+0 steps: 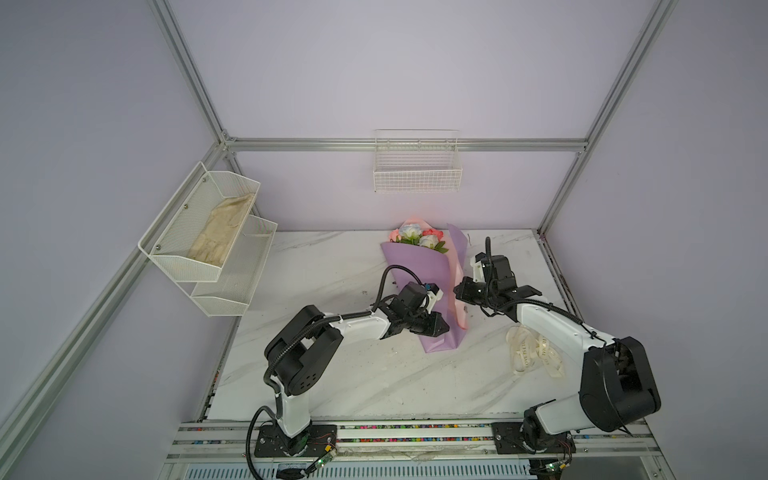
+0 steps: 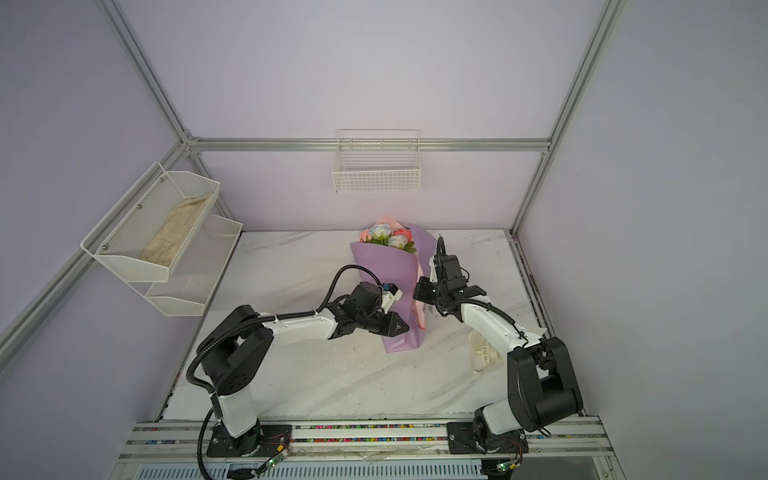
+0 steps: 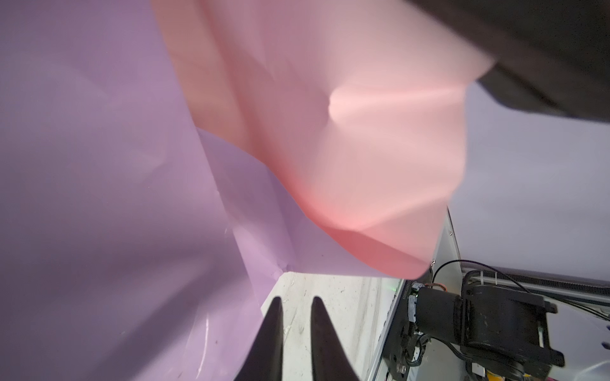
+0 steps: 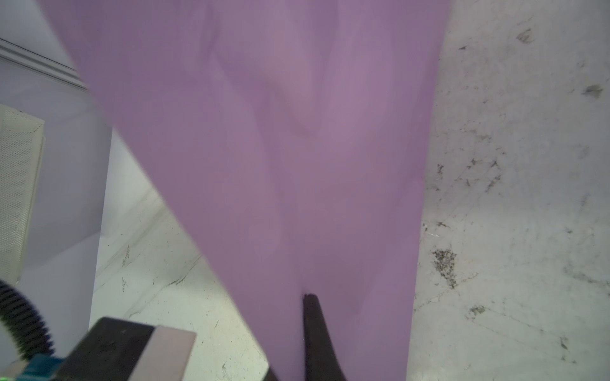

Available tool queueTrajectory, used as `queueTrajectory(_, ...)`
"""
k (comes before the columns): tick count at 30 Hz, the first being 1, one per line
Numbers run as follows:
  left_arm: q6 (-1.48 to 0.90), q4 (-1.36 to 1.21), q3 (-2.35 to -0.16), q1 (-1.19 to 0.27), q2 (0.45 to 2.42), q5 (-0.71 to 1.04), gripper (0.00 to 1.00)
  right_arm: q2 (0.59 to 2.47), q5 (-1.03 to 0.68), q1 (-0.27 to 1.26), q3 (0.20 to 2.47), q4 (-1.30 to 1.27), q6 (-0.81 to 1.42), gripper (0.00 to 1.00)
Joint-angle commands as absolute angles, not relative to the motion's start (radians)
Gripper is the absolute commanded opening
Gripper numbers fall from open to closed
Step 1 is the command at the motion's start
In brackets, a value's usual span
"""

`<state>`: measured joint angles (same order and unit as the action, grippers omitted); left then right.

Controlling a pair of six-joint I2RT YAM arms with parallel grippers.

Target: Tie the bouquet of fake flowers

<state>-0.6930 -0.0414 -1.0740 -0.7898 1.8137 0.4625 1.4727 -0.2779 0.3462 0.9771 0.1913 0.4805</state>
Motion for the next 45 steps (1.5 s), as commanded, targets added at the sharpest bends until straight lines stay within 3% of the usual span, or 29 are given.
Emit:
queueTrajectory(1,-0.760,-0.178,-0.957,-0.762,1.711,0.437,0.21,1.496,-0.239,0.381,1.028,0.228,0.466,0.00)
queueTrajectory(5,-0.779,-0.194,-0.883,-0.730,1.639,0.414,0.30,1.533,-0.242,0.425,1.056,0.218,0.489,0.00)
queueTrajectory(14,-0.912,-0.391,-0.689,-0.626,1.549,0.436,0.35,1.671,-0.208,0.548,1.146,0.214,0.527,0.00)
queueTrajectory(19,-0.943,-0.435,-0.639,-0.579,1.500,0.440,0.53,1.758,-0.211,0.604,1.200,0.223,0.537,0.00)
queueTrajectory(29,-1.071,-0.650,-0.603,-0.495,1.533,0.506,0.67,1.866,-0.249,0.634,1.250,0.203,0.550,0.05)
queueTrajectory(34,-1.181,-0.825,-0.622,-0.434,1.620,0.552,0.69,1.871,-0.279,0.635,1.246,0.172,0.558,0.15)
queueTrajectory(36,-1.215,-0.864,-0.645,-0.416,1.661,0.565,0.70,1.870,-0.296,0.635,1.238,0.157,0.558,0.24)
queueTrajectory(45,-1.248,-0.817,-0.792,-0.371,1.824,0.609,0.70,1.842,-0.342,0.636,1.173,0.079,0.579,0.43)
